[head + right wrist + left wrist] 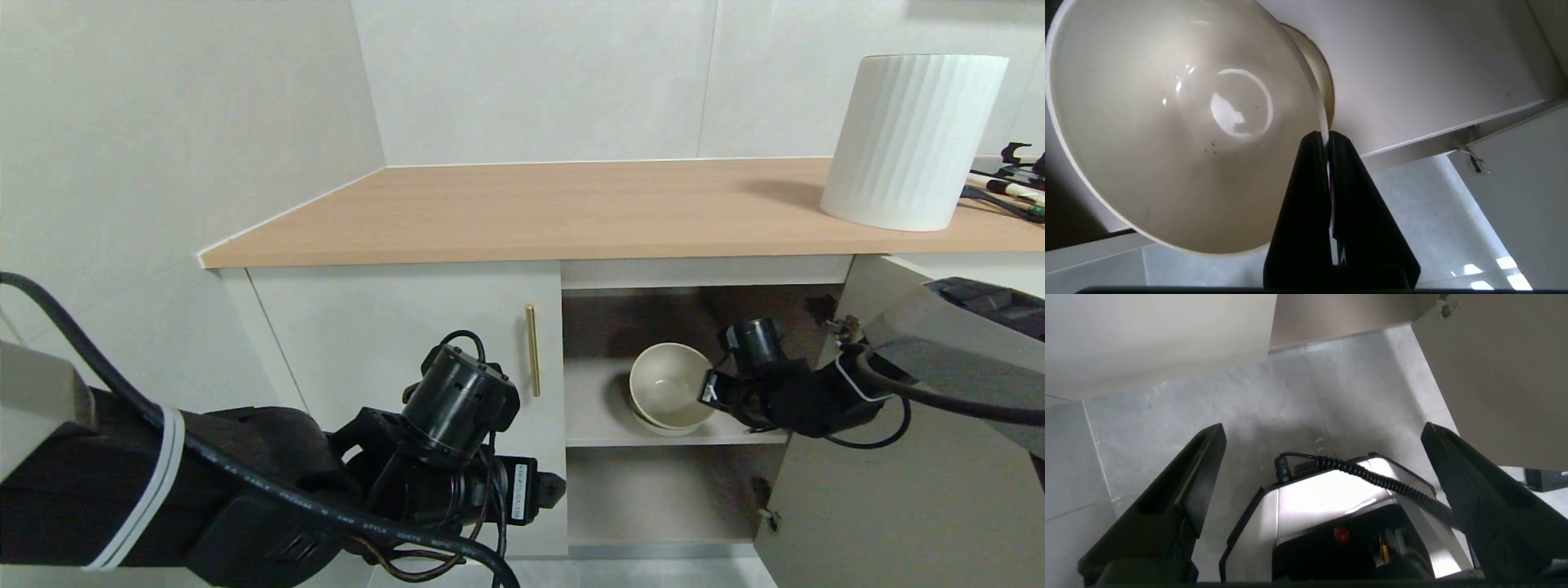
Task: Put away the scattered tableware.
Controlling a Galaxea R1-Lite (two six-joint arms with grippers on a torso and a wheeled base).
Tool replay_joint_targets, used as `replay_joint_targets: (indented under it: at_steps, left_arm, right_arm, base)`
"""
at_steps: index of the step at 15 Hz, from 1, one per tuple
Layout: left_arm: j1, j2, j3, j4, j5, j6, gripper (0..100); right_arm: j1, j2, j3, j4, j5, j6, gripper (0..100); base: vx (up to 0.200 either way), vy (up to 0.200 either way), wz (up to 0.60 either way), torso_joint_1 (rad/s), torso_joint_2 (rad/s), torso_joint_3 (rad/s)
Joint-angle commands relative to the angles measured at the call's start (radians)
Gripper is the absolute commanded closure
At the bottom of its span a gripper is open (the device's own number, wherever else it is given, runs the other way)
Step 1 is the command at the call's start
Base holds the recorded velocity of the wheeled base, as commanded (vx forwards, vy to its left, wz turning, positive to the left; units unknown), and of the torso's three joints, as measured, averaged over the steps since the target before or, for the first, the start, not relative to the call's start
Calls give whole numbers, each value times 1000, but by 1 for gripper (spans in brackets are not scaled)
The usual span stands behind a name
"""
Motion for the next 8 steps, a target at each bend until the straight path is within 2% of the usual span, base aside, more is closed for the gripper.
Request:
replay_joint_targets:
  at_steps: [1,7,8]
  left_arm:
    - [0,1,0,0,1,0,0]
    - [0,1,0,0,1,0,0]
    - [0,1,0,0,1,0,0]
  right_arm:
    - [-5,10,-4,-1,0,0,100]
    - [-7,16,-5,1,0,0,100]
    - [-7,19,-5,1,0,0,0]
  base:
    - [0,0,0,0,0,0]
    - [0,0,0,0,0,0]
    - [0,0,0,0,0,0]
